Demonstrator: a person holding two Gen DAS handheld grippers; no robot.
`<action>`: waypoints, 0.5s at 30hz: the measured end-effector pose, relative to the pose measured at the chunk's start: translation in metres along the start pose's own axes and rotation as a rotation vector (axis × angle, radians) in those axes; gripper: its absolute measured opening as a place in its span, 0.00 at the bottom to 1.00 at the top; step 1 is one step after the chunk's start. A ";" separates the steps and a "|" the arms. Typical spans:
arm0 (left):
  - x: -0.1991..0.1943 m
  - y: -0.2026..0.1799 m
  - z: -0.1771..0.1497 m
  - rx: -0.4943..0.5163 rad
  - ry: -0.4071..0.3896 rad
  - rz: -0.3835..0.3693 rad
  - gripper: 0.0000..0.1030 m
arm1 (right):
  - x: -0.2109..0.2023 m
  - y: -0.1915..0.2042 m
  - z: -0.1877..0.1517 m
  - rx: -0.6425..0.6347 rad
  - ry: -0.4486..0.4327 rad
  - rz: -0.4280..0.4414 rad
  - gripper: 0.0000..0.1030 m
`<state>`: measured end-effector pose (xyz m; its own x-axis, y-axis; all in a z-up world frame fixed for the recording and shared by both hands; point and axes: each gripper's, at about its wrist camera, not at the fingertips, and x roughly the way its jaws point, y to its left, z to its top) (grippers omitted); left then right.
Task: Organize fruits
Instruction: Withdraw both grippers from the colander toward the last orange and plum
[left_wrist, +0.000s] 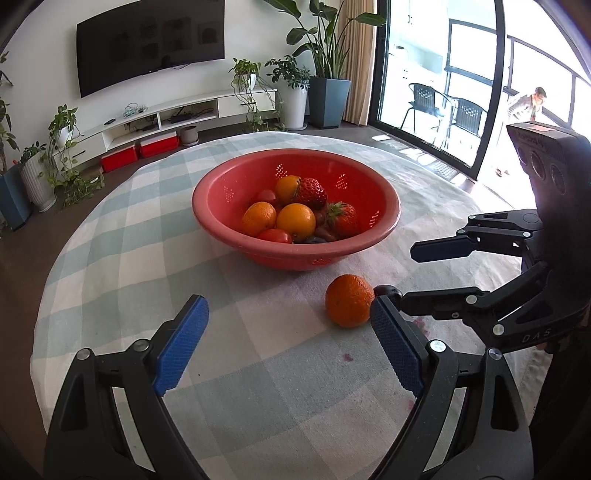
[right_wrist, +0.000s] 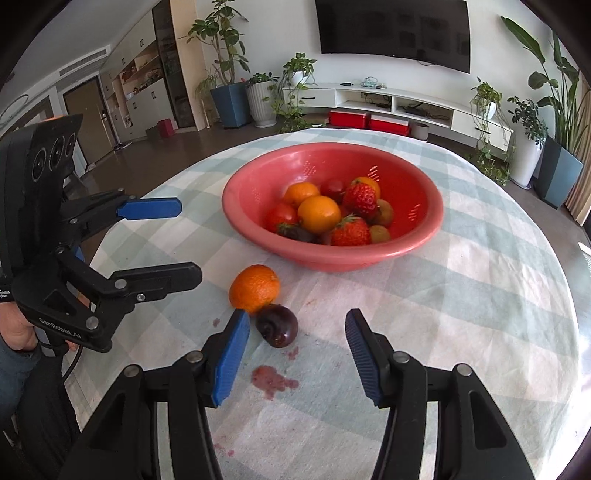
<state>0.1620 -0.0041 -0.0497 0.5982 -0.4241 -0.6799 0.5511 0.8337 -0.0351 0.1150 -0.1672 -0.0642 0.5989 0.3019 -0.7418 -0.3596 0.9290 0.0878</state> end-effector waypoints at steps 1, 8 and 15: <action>0.001 0.001 -0.002 -0.003 0.002 0.000 0.86 | 0.003 0.002 -0.001 -0.005 0.009 0.000 0.56; 0.009 0.008 -0.009 -0.024 0.009 -0.007 0.86 | 0.021 0.009 -0.004 -0.040 0.052 -0.004 0.51; 0.010 0.009 -0.009 -0.028 0.012 -0.015 0.86 | 0.026 0.010 -0.006 -0.059 0.062 -0.010 0.46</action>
<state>0.1678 0.0026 -0.0630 0.5831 -0.4320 -0.6880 0.5431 0.8371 -0.0654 0.1229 -0.1512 -0.0865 0.5578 0.2775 -0.7822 -0.3967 0.9170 0.0424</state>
